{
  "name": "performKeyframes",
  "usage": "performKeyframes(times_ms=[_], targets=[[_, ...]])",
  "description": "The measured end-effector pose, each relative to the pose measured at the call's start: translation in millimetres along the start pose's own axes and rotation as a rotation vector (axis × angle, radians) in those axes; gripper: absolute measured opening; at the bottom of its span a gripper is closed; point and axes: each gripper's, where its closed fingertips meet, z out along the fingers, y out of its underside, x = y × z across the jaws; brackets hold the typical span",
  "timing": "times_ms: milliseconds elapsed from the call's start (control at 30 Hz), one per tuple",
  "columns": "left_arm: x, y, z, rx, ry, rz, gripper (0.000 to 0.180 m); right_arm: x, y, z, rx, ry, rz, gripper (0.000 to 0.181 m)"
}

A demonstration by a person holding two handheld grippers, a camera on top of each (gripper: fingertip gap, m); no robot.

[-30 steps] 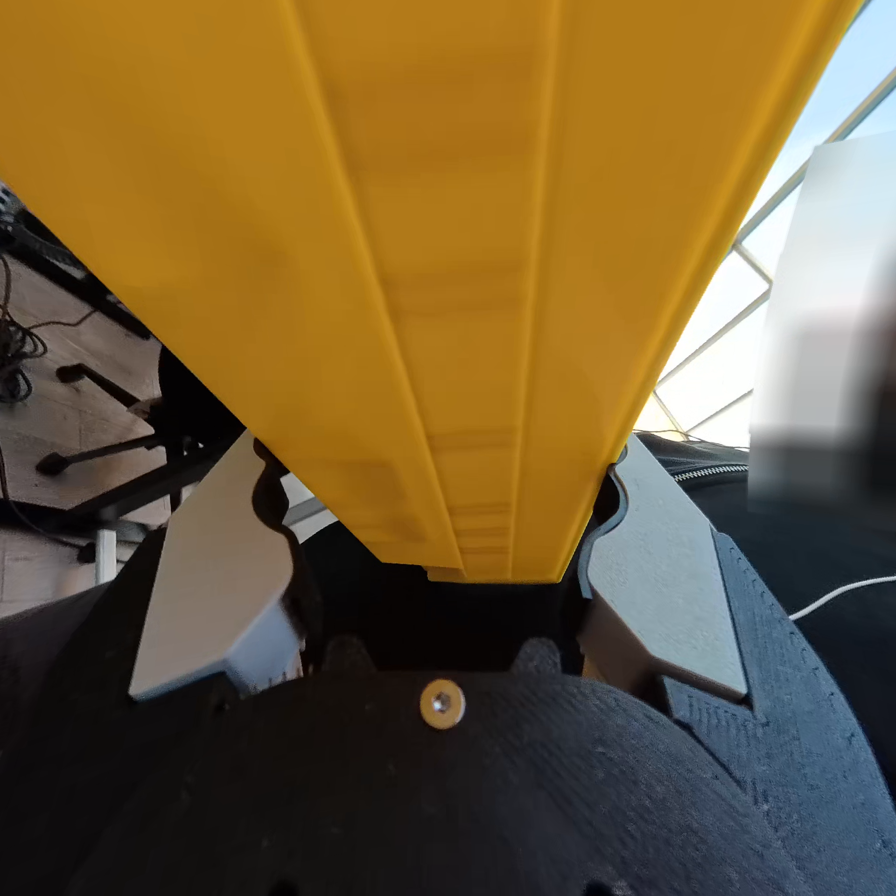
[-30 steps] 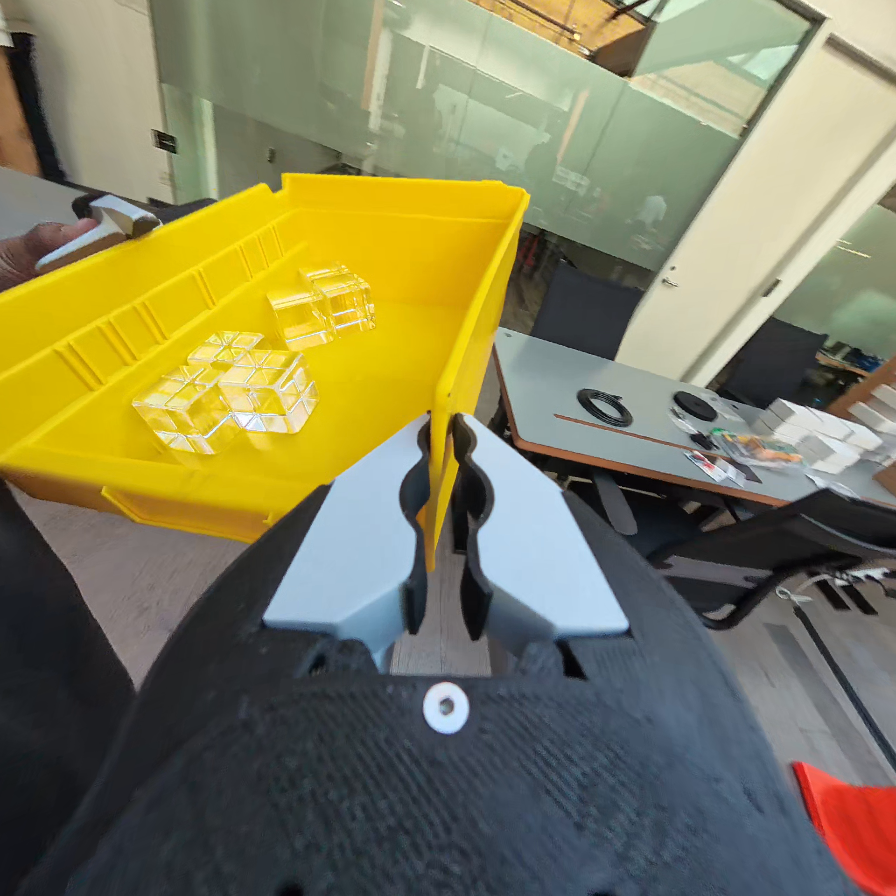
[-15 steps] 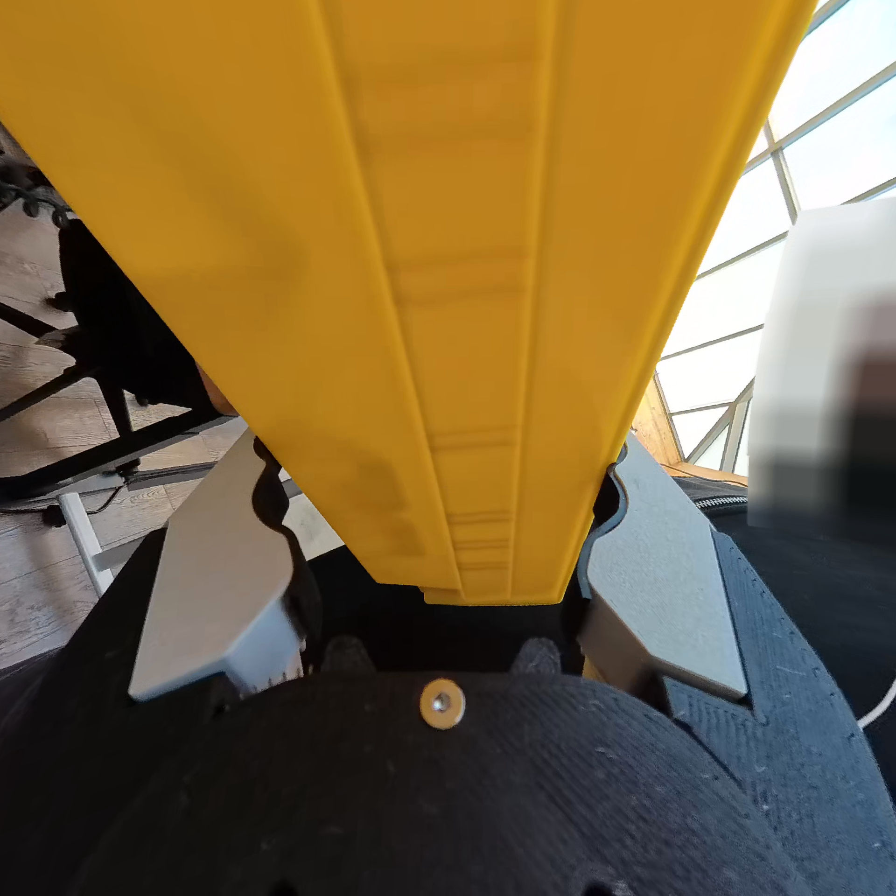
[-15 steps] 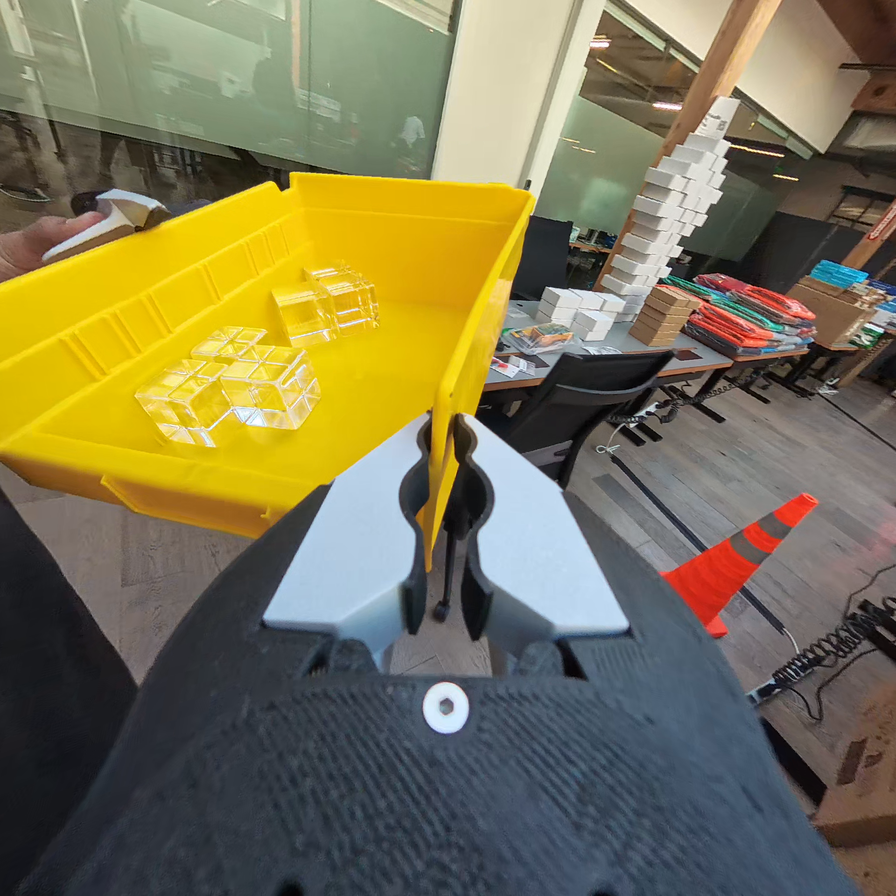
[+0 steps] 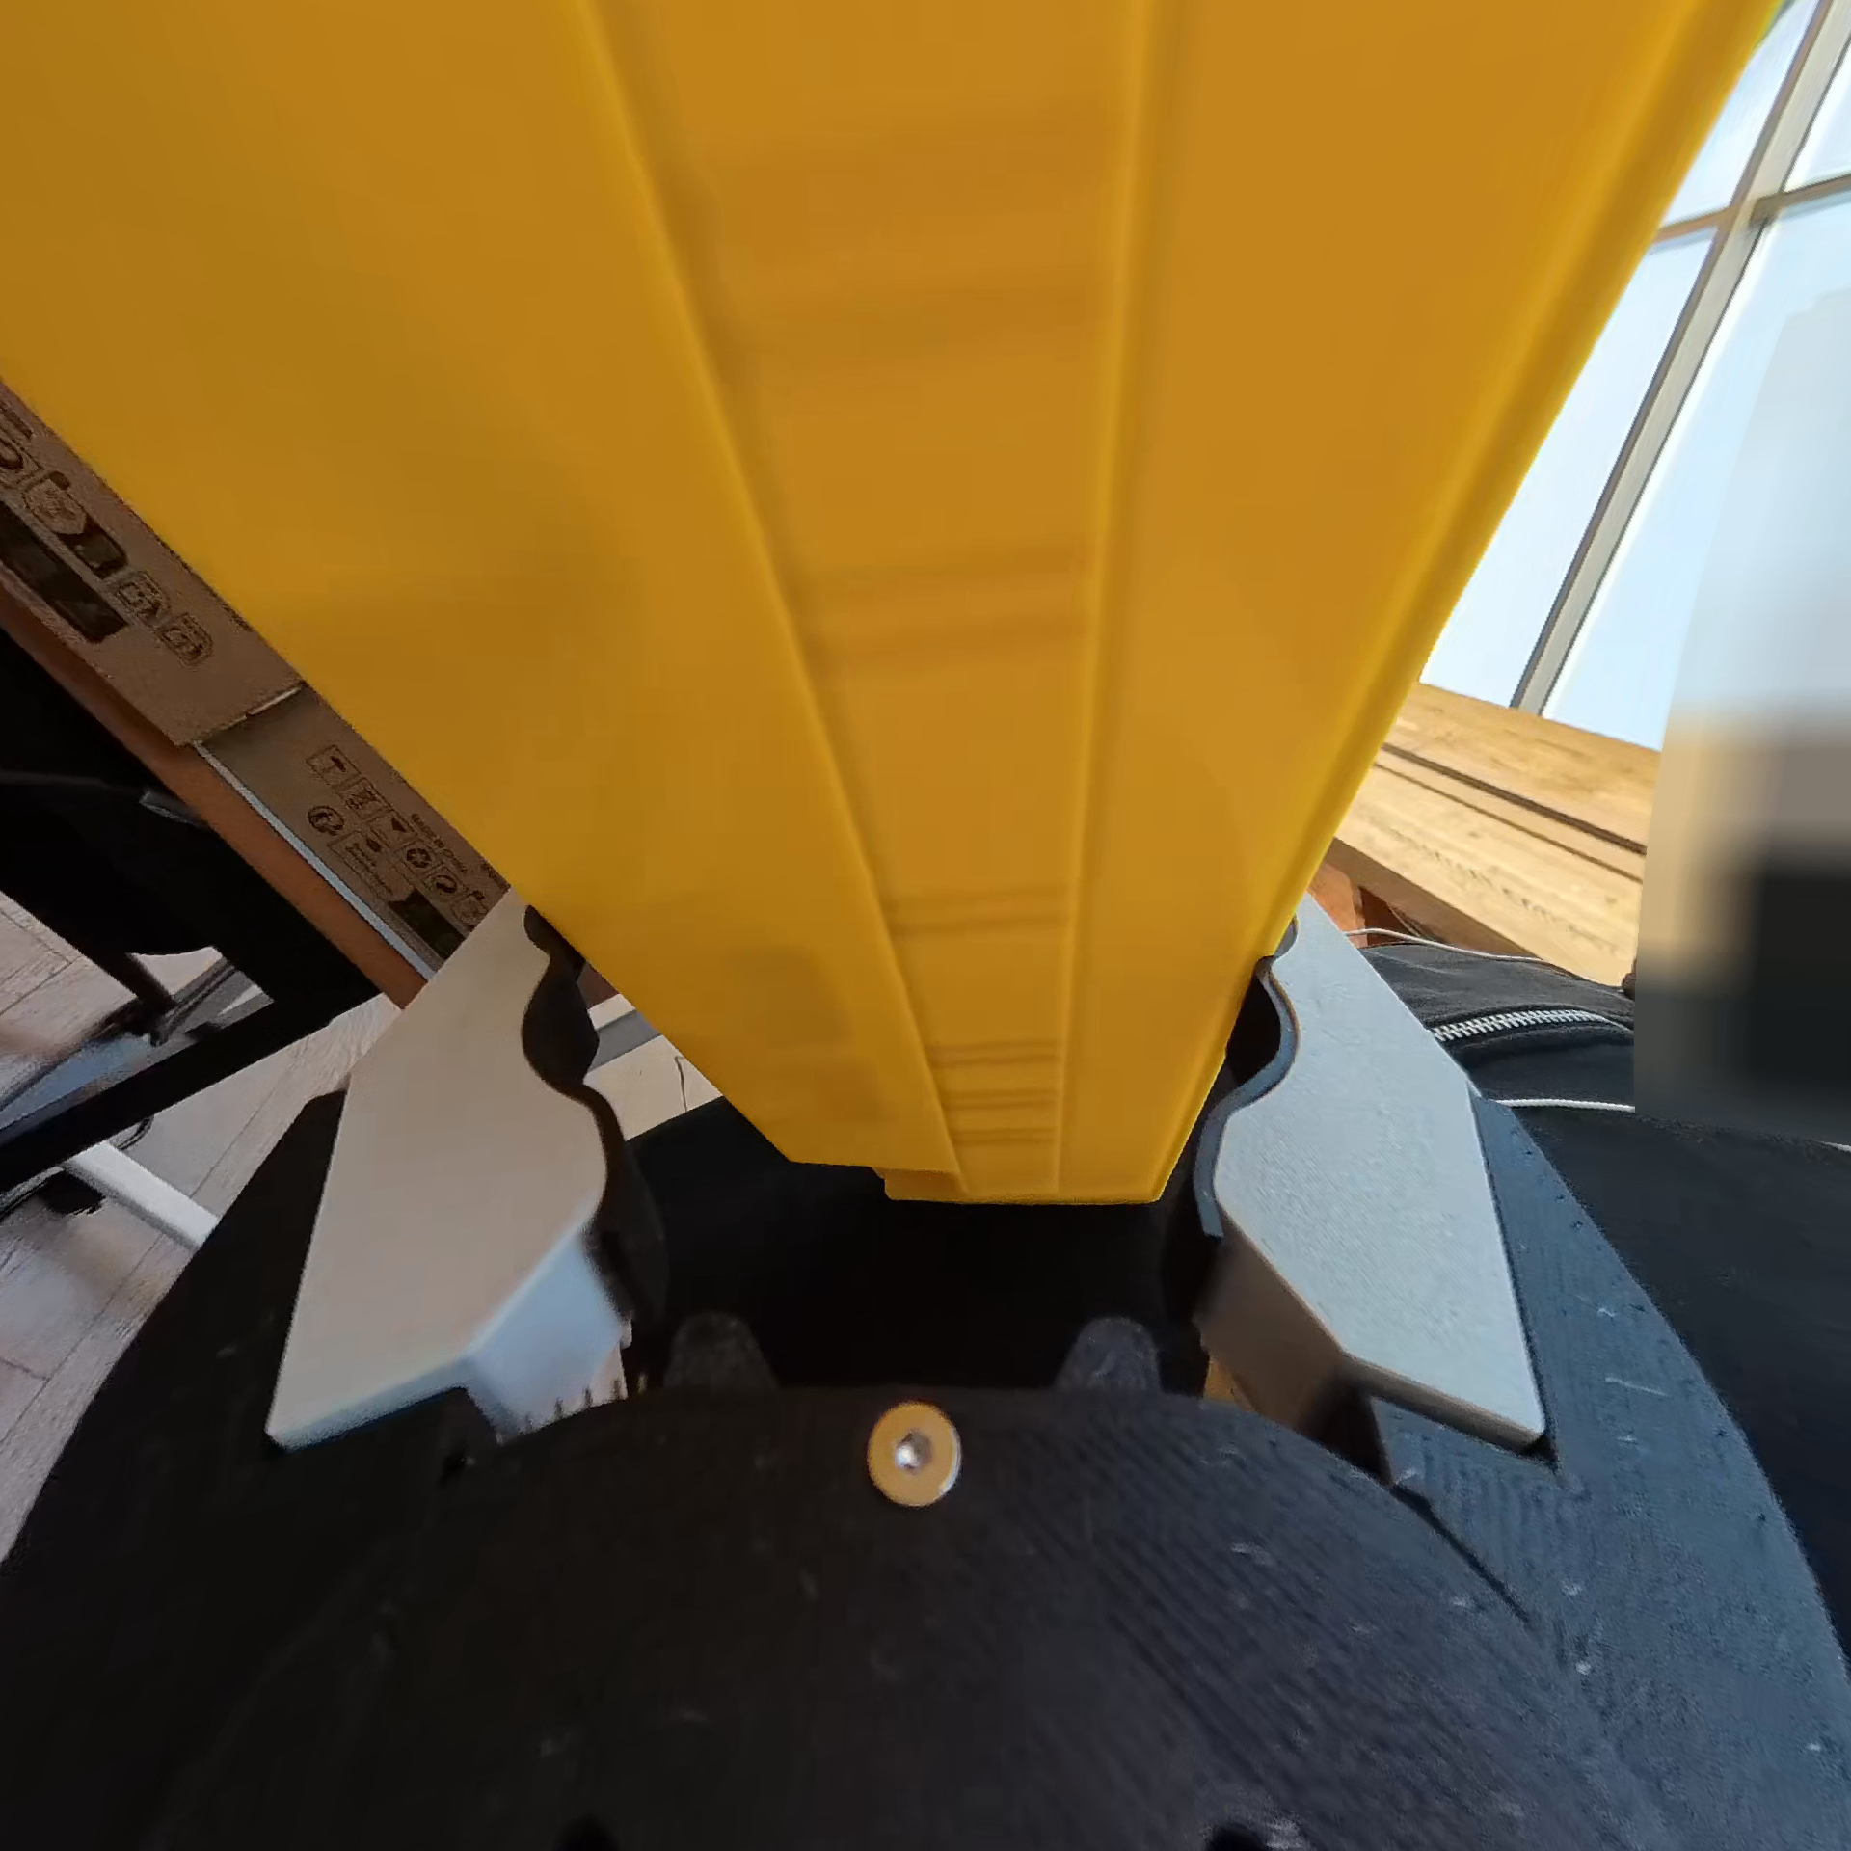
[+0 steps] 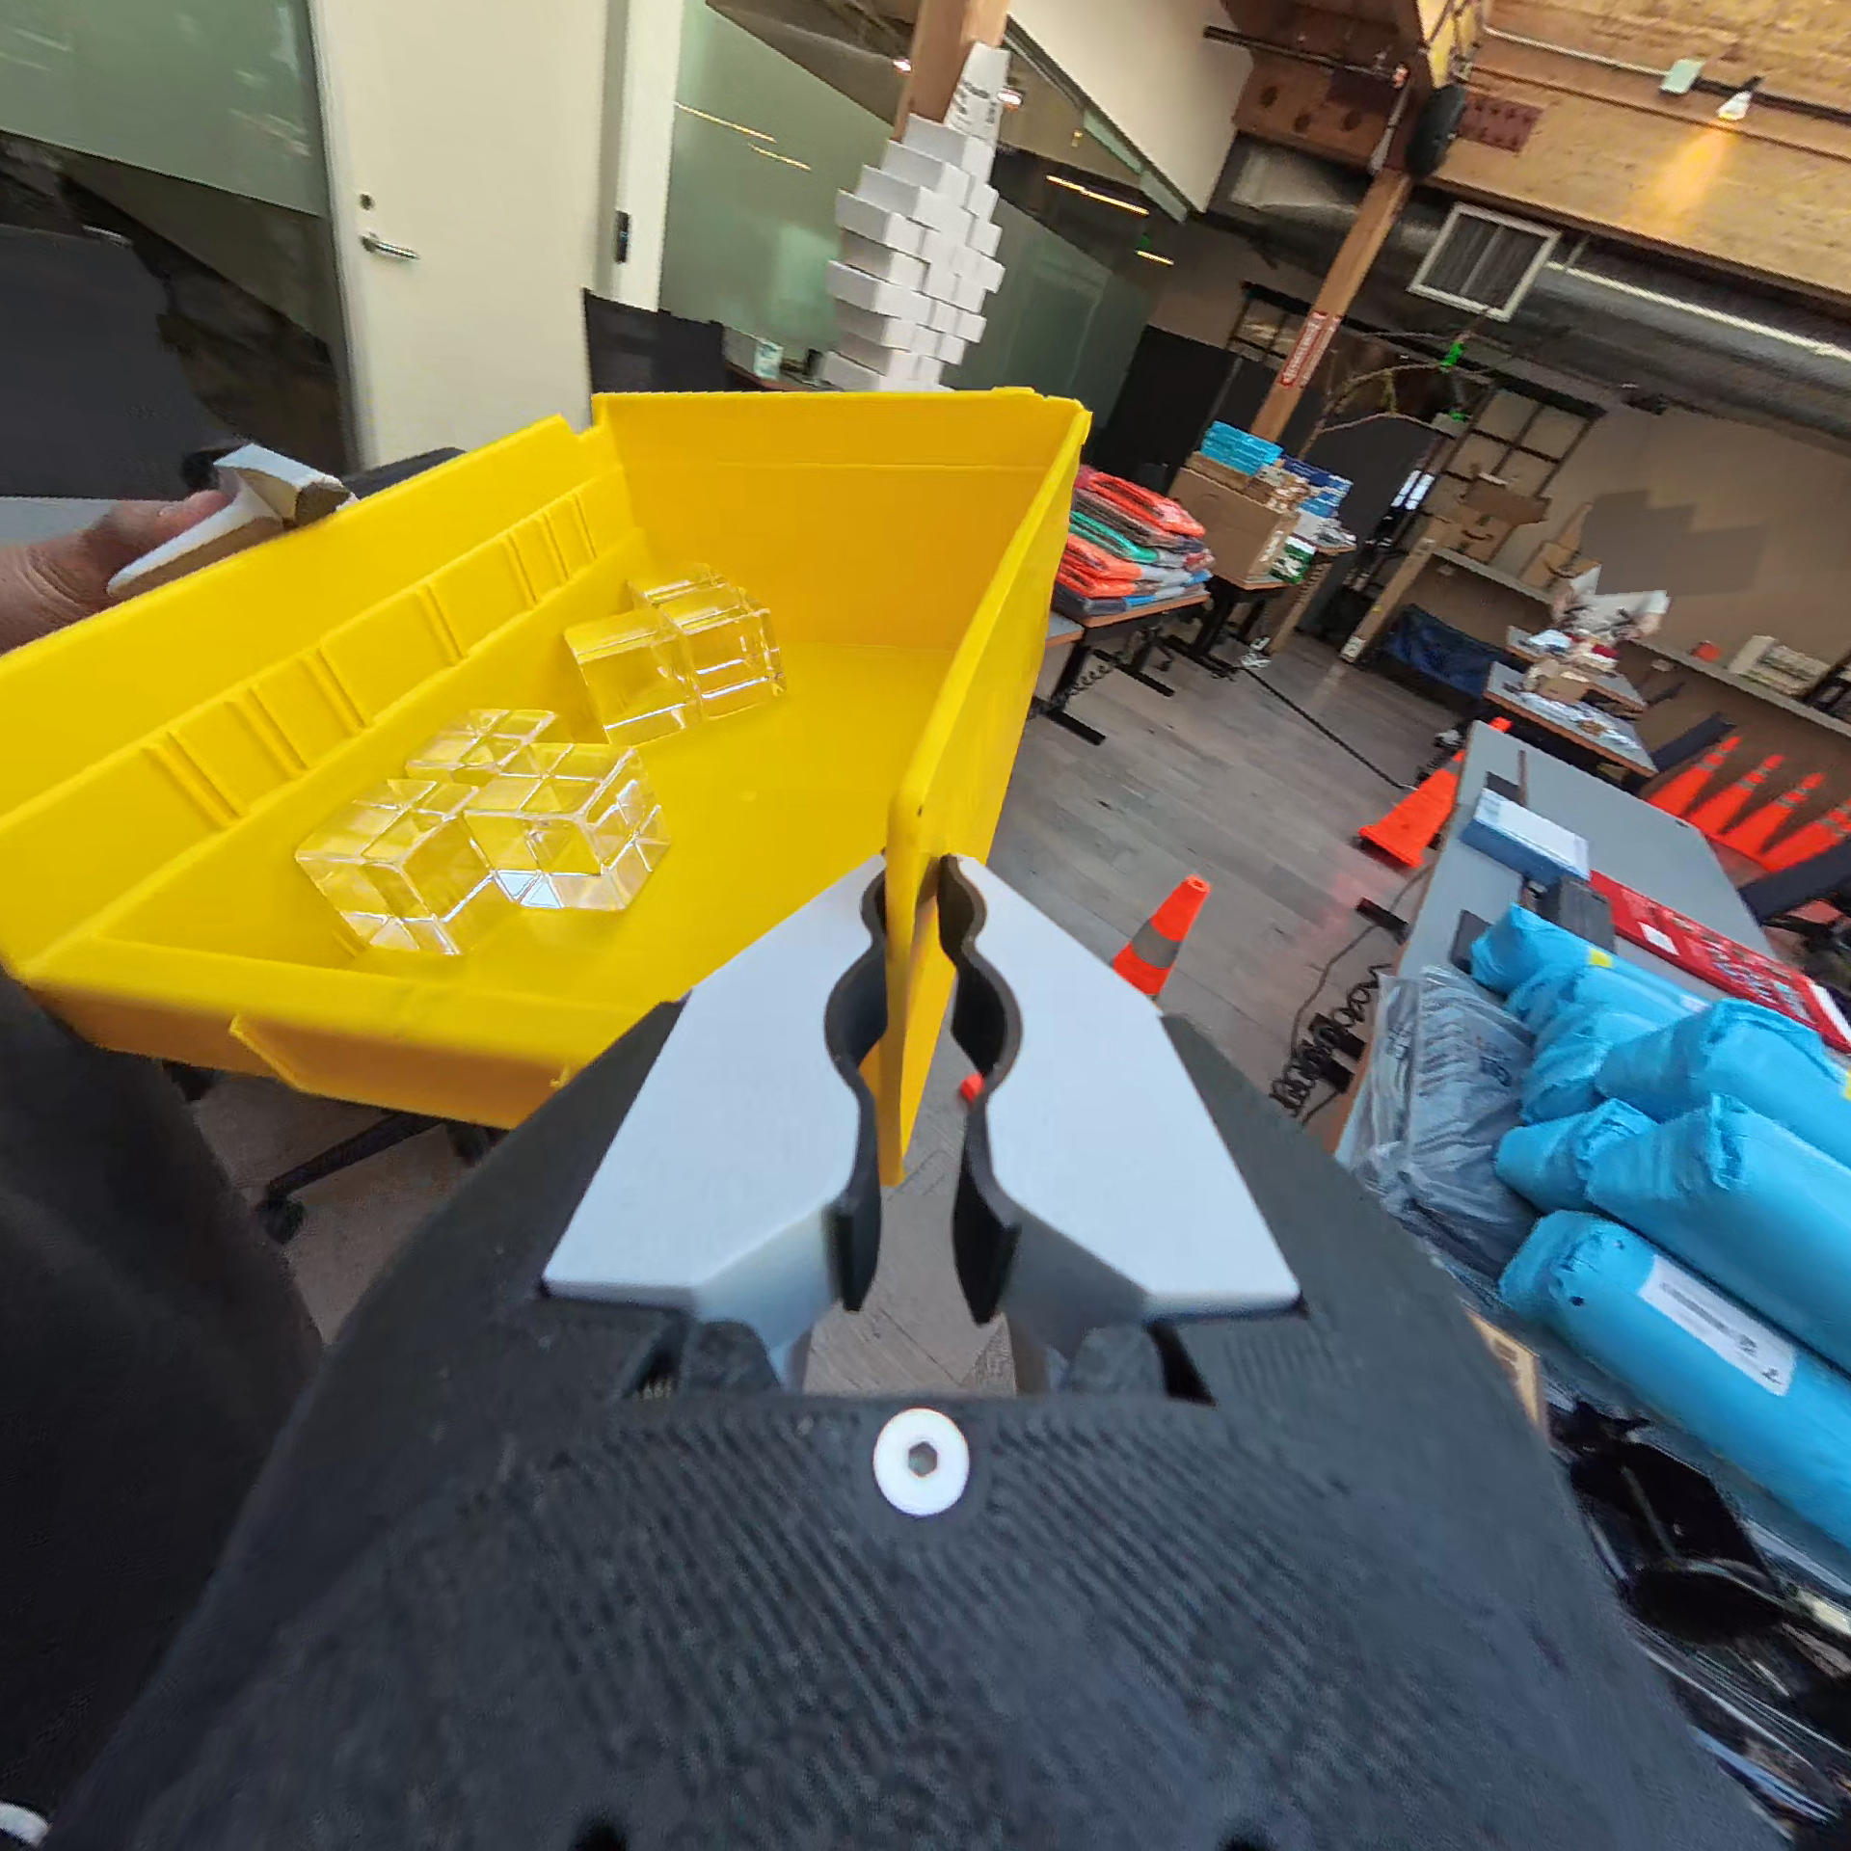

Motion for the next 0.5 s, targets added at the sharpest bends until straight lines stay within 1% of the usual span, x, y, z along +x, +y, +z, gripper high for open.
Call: performKeyframes(times_ms=[167, 233, 333, 500], targets=[[-45.6, -119.3, -2.1, -0.142, 0.038, -0.035, 0.128, 61.1, 6.9, 83.8, -0.046, 0.149, 0.031, 0.005], [-63.0, -167.5, -4.4, -0.161, 0.035, -0.056, 0.129, 88.7, 10.9, 122.4, -0.056, 0.165, 0.076, 0.005], [-101.7, -239.9, -12.7, -0.140, 0.036, -0.090, 0.129, 130.2, 22.5, 193.9, -0.086, 0.146, 0.111, 0.005], [-189.6, -363.5, -35.8, -0.074, 0.019, -0.087, 0.128, 210.2, 58.5, 343.8, -0.089, 0.013, 0.058, 0.004]])
